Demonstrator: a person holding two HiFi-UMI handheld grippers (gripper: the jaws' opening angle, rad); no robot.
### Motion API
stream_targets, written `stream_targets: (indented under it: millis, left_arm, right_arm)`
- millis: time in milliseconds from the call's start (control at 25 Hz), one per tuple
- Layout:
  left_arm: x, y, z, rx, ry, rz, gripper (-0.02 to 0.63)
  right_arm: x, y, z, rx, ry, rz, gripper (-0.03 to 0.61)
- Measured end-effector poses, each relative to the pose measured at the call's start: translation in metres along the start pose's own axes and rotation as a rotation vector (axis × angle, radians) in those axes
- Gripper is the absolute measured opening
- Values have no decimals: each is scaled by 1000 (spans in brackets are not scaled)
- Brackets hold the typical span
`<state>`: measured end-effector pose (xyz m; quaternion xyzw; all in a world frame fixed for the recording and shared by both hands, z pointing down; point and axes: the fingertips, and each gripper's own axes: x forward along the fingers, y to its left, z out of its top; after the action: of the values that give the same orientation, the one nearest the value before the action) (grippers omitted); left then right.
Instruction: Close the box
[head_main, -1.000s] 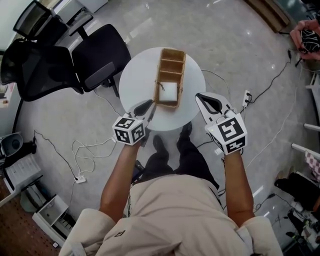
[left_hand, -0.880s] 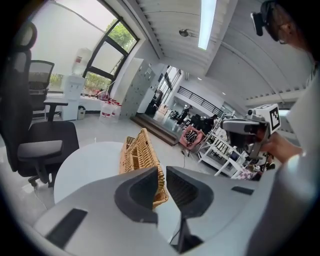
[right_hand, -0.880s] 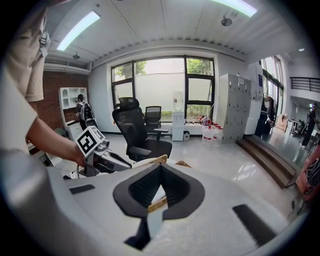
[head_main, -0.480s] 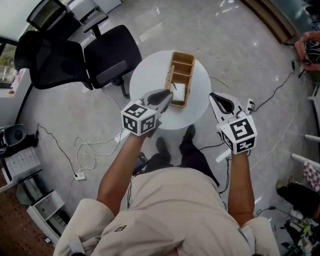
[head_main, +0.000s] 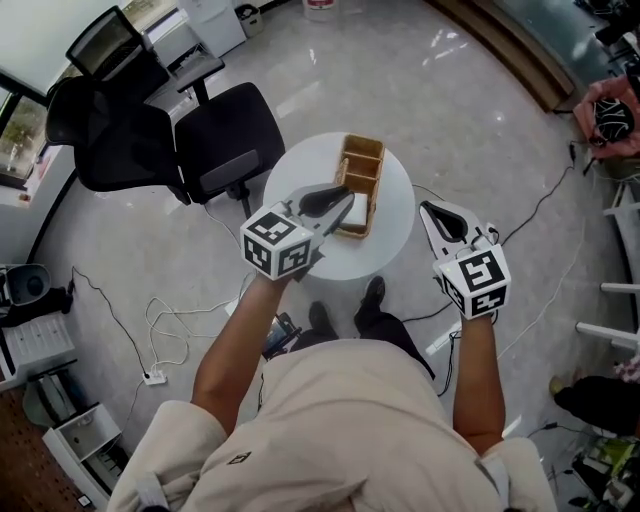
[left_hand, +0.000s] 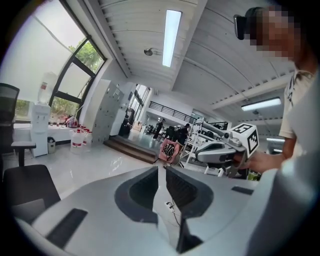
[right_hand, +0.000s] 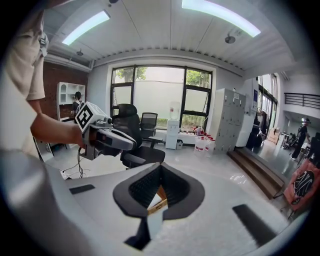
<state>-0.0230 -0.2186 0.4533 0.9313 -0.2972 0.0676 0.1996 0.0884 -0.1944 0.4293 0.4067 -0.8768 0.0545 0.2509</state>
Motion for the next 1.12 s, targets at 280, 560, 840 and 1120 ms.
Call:
stream_targets:
  millis: [280, 560, 840, 1120]
  left_arm:
    - [-23, 29, 5, 2, -22, 111, 49]
    - [-9, 52, -21, 24, 39, 171, 49]
    - [15, 80, -93, -41, 155, 226, 49]
    - [25, 94, -136, -101, 236, 255, 49]
  right_arm:
    - [-12, 2, 9, -10, -9, -25, -6]
    - [-18, 0, 20, -22, -19, -38, -6]
    - [-21, -10, 11, -13, -5, -55, -6]
    - [-21, -23, 2, -6, 6, -57, -6]
